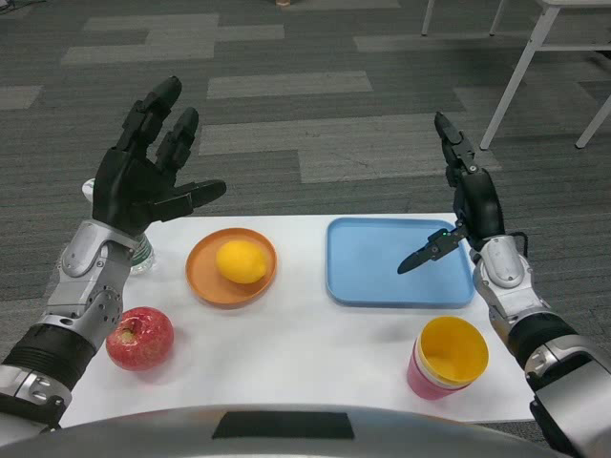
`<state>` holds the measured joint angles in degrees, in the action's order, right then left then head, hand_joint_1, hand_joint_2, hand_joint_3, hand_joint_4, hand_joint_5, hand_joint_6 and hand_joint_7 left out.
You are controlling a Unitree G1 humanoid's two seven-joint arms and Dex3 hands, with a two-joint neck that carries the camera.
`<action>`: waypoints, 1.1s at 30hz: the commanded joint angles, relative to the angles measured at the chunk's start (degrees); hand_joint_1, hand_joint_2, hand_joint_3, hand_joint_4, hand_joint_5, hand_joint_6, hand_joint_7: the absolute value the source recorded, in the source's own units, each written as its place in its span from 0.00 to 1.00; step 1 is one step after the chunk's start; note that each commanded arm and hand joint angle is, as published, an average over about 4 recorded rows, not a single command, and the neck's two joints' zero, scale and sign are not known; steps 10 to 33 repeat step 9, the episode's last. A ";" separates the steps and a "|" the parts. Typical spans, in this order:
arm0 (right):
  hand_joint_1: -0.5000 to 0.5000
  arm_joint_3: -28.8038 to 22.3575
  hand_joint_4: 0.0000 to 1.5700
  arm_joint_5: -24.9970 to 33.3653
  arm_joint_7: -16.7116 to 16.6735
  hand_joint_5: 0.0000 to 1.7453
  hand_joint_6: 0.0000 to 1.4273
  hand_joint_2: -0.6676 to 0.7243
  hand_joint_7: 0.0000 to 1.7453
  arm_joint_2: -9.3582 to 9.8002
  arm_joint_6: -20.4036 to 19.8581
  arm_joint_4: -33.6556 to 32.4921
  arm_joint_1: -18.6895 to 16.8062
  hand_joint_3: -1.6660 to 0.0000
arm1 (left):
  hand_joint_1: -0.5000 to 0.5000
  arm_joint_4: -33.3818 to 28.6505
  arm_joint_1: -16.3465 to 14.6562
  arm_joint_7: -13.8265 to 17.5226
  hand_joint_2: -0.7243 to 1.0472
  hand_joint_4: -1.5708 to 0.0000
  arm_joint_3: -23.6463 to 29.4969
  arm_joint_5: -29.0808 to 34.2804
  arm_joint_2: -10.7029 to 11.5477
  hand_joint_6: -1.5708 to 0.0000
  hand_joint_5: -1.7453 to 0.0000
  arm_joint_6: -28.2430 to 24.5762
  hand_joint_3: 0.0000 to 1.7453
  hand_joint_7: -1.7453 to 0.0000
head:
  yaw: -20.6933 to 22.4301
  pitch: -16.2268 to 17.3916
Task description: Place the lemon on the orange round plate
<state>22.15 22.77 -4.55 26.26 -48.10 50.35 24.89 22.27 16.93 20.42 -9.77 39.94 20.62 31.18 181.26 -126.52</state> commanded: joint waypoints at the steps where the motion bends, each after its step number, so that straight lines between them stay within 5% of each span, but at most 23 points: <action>1: 0.04 0.09 0.02 0.43 -0.02 0.00 0.00 0.64 0.00 -0.34 0.20 0.36 1.38 1.00 | 1.00 -0.92 -0.84 0.15 1.00 1.00 0.55 -0.08 0.51 1.00 1.00 -0.55 0.05 0.84 | -0.09 -0.12; 33: 0.04 0.06 0.02 0.43 -0.02 0.00 0.00 0.64 0.00 -0.31 0.17 -0.16 1.38 1.00 | 1.00 -2.23 -1.72 0.44 1.00 1.00 0.55 -0.30 1.44 1.00 1.00 -2.29 0.05 0.84 | -0.42 -0.85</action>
